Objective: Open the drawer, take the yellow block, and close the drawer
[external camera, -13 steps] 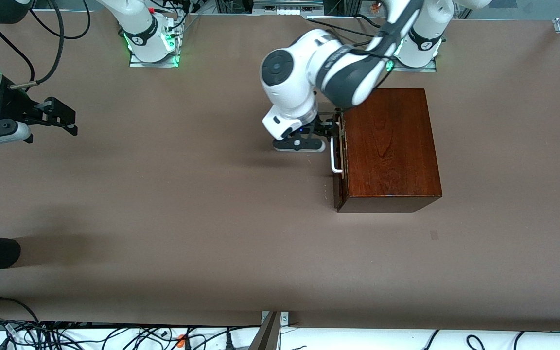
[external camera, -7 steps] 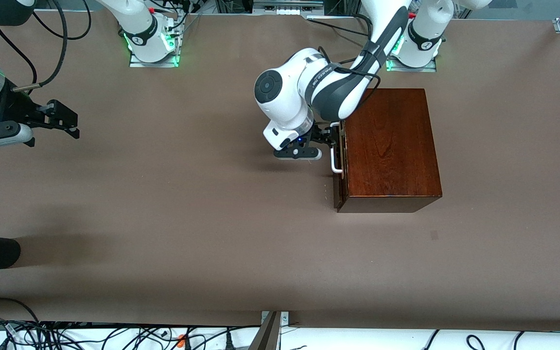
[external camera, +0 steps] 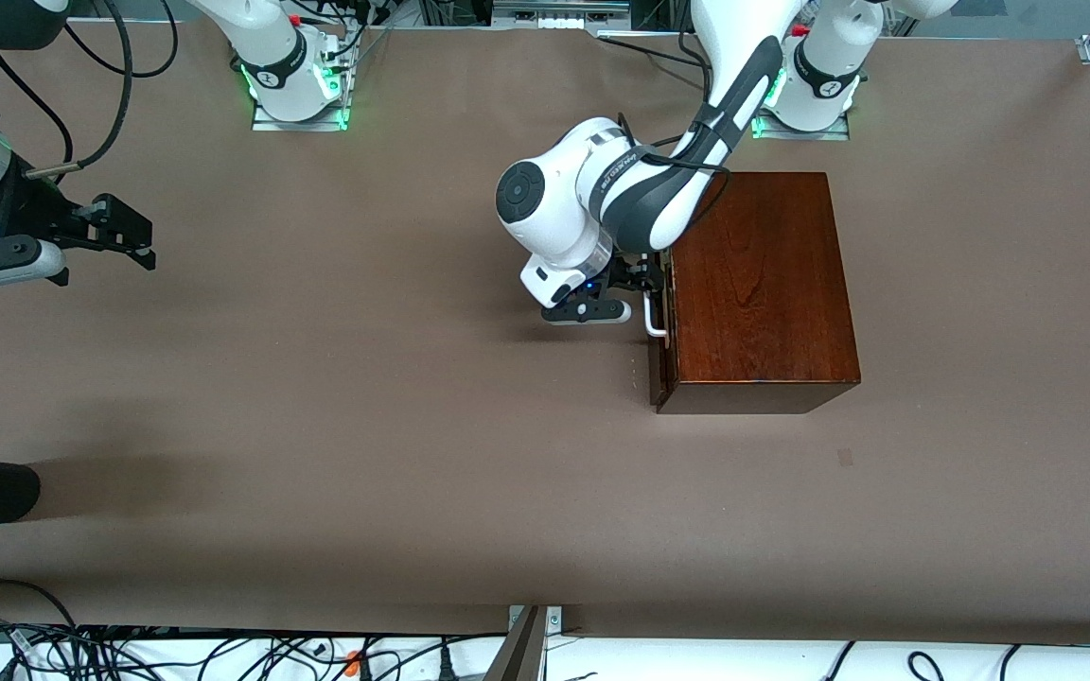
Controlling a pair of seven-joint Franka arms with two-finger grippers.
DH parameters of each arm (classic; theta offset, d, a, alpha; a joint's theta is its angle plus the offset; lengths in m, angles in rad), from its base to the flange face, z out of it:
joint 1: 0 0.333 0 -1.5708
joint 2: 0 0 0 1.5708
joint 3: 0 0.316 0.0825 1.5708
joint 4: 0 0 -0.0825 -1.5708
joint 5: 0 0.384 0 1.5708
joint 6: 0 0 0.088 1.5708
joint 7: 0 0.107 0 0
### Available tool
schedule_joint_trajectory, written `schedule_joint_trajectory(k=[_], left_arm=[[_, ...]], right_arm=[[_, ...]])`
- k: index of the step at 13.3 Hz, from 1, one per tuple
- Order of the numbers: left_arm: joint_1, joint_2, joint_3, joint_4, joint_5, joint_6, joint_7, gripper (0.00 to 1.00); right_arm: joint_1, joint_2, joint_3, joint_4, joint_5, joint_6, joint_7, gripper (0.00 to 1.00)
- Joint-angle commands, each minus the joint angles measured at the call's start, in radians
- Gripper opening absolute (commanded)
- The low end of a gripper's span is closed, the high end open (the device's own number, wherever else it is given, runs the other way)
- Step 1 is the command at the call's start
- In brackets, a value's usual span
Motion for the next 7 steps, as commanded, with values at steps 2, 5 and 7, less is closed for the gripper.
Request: schedule_joint_trajectory(k=[2,5,7], left_arm=[[0.006,0.014,-0.001,-0.013,0.025,0.047,-0.061,1.00],[-0.002,0.017,-0.003,-0.011,0.010,0.089,-0.098,1.00],[-0.005,0.016,-0.007,-0.007,0.008,0.110,-0.112,1.00]], right_arm=[[0.002,0.010,-0.001,0.023,-0.012,-0.009,-0.007,1.00],[0.000,0.010,-0.001,0.023,-0.015,-0.009,-0.005,1.00],[-0.006,0.010,-0.004,0.023,-0.010,-0.016,-0.011,1.00]])
